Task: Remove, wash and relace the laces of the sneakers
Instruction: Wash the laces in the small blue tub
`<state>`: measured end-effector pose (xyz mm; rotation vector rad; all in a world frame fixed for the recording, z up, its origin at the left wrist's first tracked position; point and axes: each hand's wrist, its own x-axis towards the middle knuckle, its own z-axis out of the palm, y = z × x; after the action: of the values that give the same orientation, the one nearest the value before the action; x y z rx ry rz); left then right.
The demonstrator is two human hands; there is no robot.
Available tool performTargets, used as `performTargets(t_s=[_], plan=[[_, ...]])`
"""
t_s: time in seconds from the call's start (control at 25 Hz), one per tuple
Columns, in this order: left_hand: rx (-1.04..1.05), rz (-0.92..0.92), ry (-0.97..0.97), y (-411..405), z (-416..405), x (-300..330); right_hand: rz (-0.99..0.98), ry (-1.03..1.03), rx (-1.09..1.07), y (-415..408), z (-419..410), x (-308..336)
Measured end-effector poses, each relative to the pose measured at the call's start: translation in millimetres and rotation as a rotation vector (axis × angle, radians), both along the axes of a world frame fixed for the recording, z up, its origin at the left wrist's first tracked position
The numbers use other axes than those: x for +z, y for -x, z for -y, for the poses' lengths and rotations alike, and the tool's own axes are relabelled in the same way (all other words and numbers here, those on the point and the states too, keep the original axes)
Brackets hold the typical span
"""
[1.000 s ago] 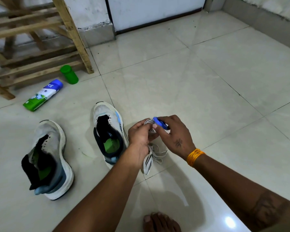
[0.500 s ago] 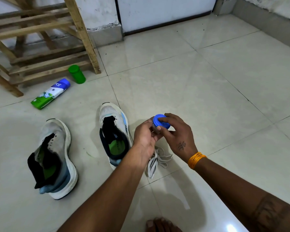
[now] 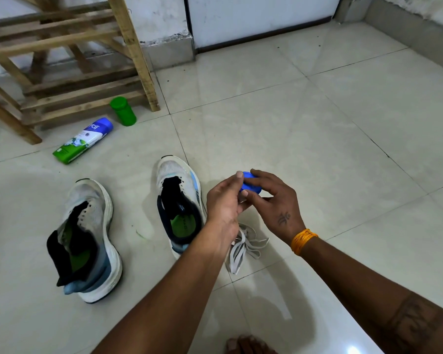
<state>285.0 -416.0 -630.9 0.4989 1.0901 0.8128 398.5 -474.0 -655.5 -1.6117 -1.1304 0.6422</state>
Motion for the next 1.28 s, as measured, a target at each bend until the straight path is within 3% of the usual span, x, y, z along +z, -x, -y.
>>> performTargets(t_s=[0.12,0.24,0.4,0.52,0.8,1.12,1.28], plan=[[0.010,-0.019,-0.024,1,-1,-1,-0.226,0.027,-0.039,2,-5,4],[-0.059,-0.044,-0.040,6,-4,3,-0.469,0.187,-0.109,-6,-13,13],[-0.194,-0.046,-0.057,22,-12,5,-0.601,0.276,-0.007,-14,-13,18],[-0.206,-0.165,-0.107,20,-12,5,-0.589,0.237,-0.046,-11,-15,17],[-0.105,-0.152,-0.092,18,-19,13,-0.547,0.175,-0.108,1,-24,25],[0.104,-0.209,-0.340,76,-66,61,-0.451,0.092,0.059,48,-101,72],[0.276,-0.342,-0.446,120,-127,89,-0.423,0.081,0.178,95,-167,104]])
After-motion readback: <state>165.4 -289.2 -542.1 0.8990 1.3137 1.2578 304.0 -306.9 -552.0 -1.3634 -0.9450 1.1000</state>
